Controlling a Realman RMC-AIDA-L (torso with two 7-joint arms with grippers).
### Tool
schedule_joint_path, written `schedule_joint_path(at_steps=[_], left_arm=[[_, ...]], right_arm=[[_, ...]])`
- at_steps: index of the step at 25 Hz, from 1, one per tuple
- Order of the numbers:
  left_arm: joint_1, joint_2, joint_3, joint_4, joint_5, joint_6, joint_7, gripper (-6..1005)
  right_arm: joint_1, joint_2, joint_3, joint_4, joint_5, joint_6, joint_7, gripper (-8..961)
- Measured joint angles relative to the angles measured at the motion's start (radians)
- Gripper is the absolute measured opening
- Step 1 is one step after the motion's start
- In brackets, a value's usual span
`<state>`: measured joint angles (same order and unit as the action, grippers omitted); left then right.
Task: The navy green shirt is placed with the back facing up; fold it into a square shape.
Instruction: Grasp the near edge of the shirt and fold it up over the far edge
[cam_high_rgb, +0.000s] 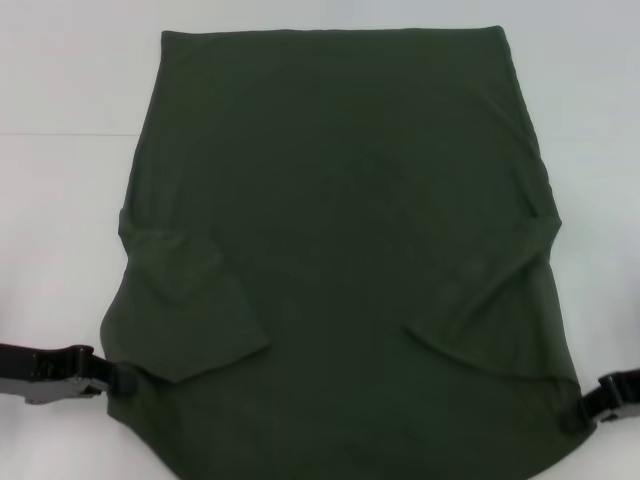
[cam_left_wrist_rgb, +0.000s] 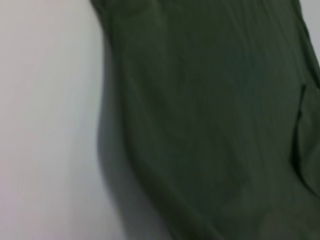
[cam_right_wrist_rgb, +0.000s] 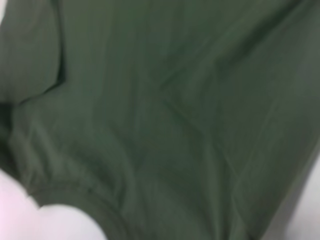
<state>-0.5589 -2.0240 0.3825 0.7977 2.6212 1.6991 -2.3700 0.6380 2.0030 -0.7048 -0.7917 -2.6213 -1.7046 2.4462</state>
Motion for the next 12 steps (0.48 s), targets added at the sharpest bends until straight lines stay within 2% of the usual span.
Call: schedule_joint_path(at_steps=[6,12], left_arm=[[-0.002,0.026,-0.006,0.000,0.008,0.166,0.018,28],[0.017,0.031,-0.009,-0.005,0.034,0.323,0.058,28]], right_arm=[[-0.032,-0.003,0.008,0.002,0.029,-0.174,-0.111,56],[-0.058,-0.010,-0.005,0.058,0.024,-0.273,-0.233,56]])
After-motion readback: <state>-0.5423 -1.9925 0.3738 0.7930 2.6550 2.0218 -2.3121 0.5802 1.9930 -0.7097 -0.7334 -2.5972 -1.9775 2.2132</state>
